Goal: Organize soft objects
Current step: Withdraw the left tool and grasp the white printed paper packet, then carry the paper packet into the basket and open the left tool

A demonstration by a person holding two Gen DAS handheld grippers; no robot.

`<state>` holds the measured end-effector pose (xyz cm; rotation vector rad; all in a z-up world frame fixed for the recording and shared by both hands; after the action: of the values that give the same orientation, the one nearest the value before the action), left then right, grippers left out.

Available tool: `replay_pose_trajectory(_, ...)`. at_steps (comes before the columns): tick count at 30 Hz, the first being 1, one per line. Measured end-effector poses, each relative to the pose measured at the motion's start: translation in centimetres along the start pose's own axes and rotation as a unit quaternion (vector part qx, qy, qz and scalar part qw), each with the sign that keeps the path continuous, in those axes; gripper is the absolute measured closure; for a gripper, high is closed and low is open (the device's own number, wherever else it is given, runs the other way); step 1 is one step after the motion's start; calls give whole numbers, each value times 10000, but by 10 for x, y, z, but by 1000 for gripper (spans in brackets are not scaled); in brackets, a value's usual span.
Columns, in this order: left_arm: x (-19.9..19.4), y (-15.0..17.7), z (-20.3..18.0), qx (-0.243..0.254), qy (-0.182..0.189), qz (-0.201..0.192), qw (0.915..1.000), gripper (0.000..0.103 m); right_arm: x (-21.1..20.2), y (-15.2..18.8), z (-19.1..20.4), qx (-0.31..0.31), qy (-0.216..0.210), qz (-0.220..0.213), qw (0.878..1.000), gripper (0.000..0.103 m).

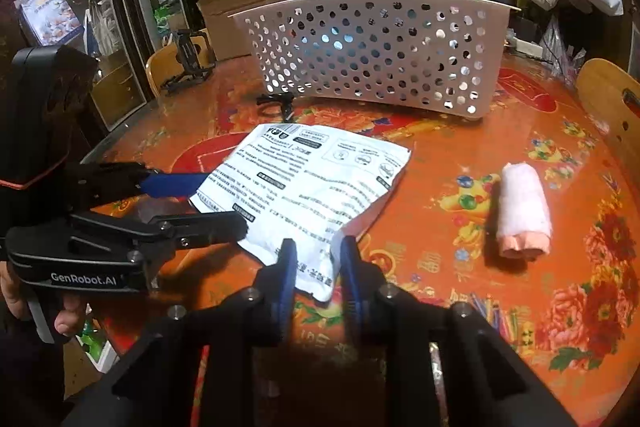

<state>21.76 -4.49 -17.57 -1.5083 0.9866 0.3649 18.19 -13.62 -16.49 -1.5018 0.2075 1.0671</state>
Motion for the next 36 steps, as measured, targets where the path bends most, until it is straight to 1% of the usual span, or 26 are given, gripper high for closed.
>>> replay_pose_trajectory(3,-1,0,-1,-45,24,-32,10000,60,0,1,1,-37,-17,-31,10000,84)
replay_pose_trajectory(5,-3,0,3,-160,73,-54,9998,75,-1,2,-2,-20,-21,-53,10000,88)
replay_pose_trajectory(7,-7,2,9,-310,144,-91,9994,84,-3,2,-3,-7,-34,-67,10000,91)
replay_pose_trajectory(8,-8,3,12,-356,138,-107,9992,85,-4,3,-4,0,-40,-79,10000,92)
replay_pose_trajectory(10,-9,4,14,-411,165,-140,9989,86,-5,3,-3,-69,-7,-87,9999,93)
replay_pose_trajectory(13,-9,5,11,-316,-3,-176,9993,87,-5,4,-1,-187,96,-112,9997,94)
replay_pose_trajectory(17,-13,7,9,-341,-19,-285,9990,91,-9,5,-1,-149,22,-174,9997,96)
replay_pose_trajectory(21,-16,8,4,-196,-159,-363,9990,92,-16,4,0,-152,24,-270,9995,97)
replay_pose_trajectory(26,-22,7,1,-217,-114,-460,9986,92,-24,-1,1,-177,40,-366,9992,98)
replay_pose_trajectory(33,-33,2,-3,-113,-210,-610,9979,92,-27,-5,3,-195,53,-418,9989,99)
replay_pose_trajectory(36,-29,5,-1,-130,-194,-556,9982,92,-22,0,0,-168,94,-348,9992,99)
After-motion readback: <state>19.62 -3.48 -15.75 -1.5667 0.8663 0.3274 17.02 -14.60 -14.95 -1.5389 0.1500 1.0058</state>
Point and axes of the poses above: each gripper's, at about its wrist camera, not at the fingertips, and x roughly the way its jaws point, z to its left, y to its underside, the point moved 10 cm from there along x, roughly the way its jaws point, and after that the axes turned 2 degrees about y, right-handed, at the moved point
